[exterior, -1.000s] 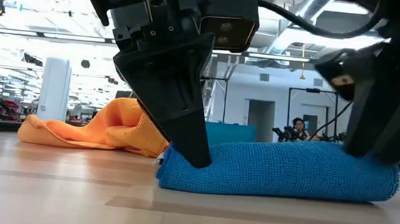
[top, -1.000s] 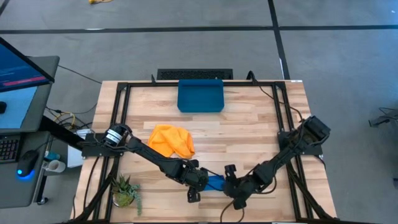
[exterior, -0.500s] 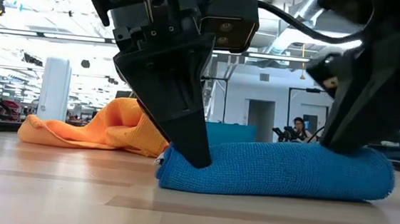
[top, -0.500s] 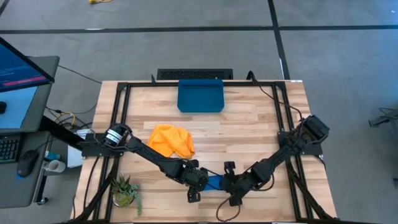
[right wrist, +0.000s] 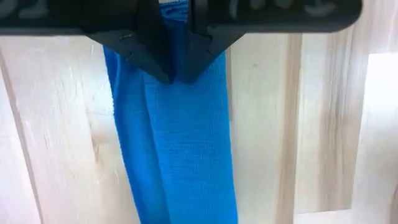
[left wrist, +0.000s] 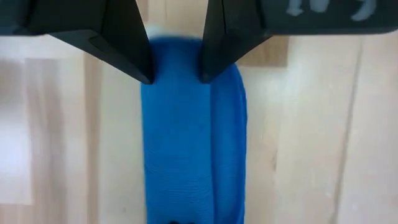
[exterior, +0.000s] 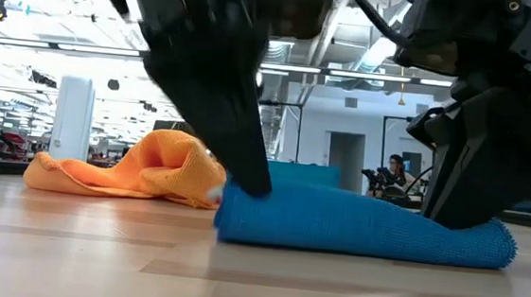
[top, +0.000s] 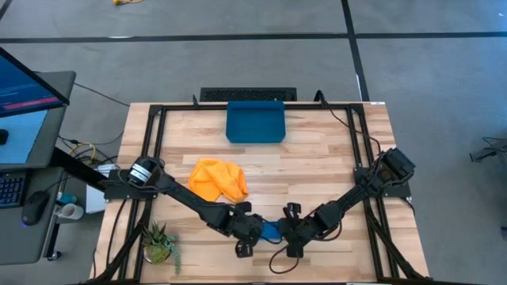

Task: Roll microfiber towels into tight, uniform cylinder then place into a basket
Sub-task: Roll the blue microfiber towel

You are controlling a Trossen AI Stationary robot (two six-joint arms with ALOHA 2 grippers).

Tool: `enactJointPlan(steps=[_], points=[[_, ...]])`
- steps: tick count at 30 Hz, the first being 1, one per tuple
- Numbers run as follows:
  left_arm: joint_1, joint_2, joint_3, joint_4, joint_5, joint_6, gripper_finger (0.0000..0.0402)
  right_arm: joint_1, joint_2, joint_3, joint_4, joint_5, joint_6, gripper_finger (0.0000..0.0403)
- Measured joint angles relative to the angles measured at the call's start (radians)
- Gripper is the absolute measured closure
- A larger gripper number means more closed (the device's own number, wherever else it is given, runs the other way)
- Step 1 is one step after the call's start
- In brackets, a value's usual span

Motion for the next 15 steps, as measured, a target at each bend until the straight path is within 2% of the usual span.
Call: enactJointPlan(steps=[7,11,15], points=[[-0.068,-0.065,0.0,-0.016,-0.148,0.012,0.0276,-0.02,0.0,-0.001,-0.021,-0.017,0.045,0.0333],[-0.115,-0.07,0.0,0.087,-0.248,0.179,0.0276,-0.03,0.001,-0.002,-0.019,-0.022,0.047,0.0333],[-0.128,-0.051,0.002,0.175,-0.257,0.265,0.0276,-0.036,0.002,-0.004,-0.015,-0.019,0.048,0.0333]])
